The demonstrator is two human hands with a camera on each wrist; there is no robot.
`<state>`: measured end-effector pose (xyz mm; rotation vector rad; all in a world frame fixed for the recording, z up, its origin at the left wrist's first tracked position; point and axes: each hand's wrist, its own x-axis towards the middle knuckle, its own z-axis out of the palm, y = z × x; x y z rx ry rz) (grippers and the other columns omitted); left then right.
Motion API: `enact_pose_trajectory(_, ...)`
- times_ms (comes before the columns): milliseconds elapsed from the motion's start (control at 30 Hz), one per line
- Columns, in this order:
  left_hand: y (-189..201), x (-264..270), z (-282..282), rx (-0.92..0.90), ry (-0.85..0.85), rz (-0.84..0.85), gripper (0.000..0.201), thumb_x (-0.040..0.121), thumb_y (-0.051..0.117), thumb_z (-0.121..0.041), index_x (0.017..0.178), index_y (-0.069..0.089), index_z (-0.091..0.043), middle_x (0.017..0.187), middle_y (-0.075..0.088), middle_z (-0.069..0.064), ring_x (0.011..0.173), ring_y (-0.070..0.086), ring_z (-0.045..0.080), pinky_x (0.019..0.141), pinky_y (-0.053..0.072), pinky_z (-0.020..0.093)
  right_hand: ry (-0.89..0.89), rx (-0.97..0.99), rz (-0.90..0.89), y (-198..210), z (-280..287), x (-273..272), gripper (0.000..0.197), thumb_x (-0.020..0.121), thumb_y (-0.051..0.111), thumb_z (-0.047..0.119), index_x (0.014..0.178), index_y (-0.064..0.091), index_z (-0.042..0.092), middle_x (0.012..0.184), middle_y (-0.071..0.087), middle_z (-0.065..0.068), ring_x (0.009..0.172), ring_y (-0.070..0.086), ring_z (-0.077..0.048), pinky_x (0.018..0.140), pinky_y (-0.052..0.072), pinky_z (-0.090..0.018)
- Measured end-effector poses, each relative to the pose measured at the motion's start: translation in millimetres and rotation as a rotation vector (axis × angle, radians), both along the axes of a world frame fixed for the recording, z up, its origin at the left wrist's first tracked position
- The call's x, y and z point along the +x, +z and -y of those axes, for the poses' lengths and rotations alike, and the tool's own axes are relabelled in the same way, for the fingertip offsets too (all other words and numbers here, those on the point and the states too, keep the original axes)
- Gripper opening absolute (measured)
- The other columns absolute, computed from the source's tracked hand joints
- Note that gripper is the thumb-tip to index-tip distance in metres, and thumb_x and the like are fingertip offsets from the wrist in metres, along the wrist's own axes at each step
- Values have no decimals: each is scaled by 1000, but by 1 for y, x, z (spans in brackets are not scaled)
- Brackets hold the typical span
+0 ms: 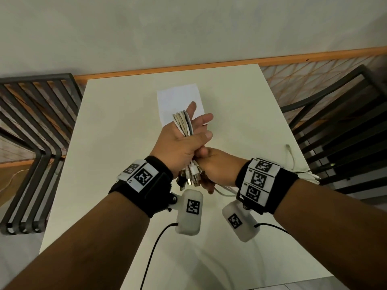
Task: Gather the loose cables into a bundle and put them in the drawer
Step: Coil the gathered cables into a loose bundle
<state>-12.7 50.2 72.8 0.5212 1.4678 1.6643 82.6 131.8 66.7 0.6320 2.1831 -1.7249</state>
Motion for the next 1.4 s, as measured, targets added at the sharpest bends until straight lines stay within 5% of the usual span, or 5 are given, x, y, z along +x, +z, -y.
enact_pose_trajectory(167,-16,-1,1,-130,-93,-309,89,89,73,-12,157,18,-23,146,52,-7,131,55,15,107,46,27,42,-54,79,-2,-1,5,35,96,37,0,69,58,7,44,61,2,40,57,-14,49,52,-28)
enact_pose_trajectory(500,-38,0,17,-377,-337,-857,82,60,20,-101,62,42,-22,53,42,-10,44,46,2,48,31,13,506,288,191,8,-12,13,21,89,59,18,99,66,1,70,59,-11,55,49,-19,47,40,-23)
enact_pose_trajectory(633,-26,12,24,-348,-532,-632,50,62,84,-59,78,55,-21,106,56,7,56,68,6,47,44,27,513,364,77,36,-33,12,17,88,63,20,72,68,14,55,51,11,51,41,-2,54,35,-17)
enact_pose_trajectory(833,-23,21,30,-452,-503,-561,8,79,68,-2,72,69,1,47,63,-5,39,56,12,42,48,23,335,428,-126,53,-62,1,7,87,69,24,83,75,21,76,73,7,73,67,-6,77,51,-28)
enact_pose_trajectory(1400,7,0,27,85,-213,-255,46,70,79,-8,86,75,-51,131,65,12,103,69,27,52,51,25,277,514,-157,-28,27,15,26,102,33,13,79,42,23,71,46,7,63,43,-6,62,34,-25)
